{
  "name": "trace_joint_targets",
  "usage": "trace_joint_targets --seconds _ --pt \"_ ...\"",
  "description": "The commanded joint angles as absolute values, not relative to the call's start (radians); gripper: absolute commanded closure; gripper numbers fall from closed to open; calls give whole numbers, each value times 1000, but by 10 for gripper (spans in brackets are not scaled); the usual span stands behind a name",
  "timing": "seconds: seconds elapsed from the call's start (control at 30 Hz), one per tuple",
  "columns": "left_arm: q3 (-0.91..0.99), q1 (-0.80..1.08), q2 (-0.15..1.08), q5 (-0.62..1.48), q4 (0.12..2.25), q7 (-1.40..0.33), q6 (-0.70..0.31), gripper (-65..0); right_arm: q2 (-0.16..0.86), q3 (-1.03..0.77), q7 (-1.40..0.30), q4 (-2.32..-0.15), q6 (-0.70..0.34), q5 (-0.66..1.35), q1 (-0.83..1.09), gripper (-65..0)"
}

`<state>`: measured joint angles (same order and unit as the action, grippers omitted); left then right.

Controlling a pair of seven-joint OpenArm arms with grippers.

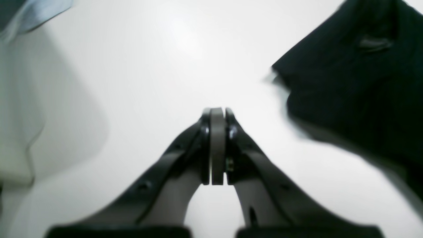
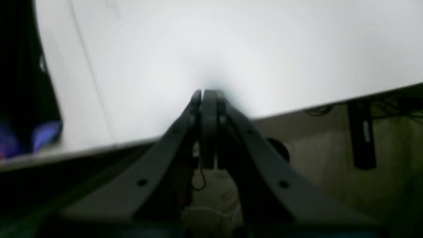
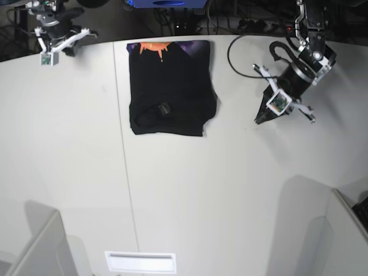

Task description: Fold the T-shirt properly

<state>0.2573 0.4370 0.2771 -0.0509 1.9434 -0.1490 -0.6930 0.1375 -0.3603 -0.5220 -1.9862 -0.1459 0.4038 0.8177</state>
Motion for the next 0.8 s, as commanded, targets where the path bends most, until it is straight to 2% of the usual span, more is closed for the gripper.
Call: trace_joint_targets --seconds 0.0,0.1,0.27,0.57,0.77 --pt "277 470 286 -31 1962 -73 -698 0 145 -380 -503 -2005 -165 407 852 0" --pt "337 576 286 -31 1956 27 -698 0 142 -403 -509 -2005 -199 407 903 0" --pt "371 751 325 -25 1956 47 -698 0 145 -414 -512 -2005 -206 407 1013 0" --pt "357 1024 331 -31 1954 47 -698 0 148 -404 -751 -1995 -208 406 1101 0" --pt "288 1090 297 -31 1854 42 -698 0 257 -257 -785 -1876 -266 406 1090 0"
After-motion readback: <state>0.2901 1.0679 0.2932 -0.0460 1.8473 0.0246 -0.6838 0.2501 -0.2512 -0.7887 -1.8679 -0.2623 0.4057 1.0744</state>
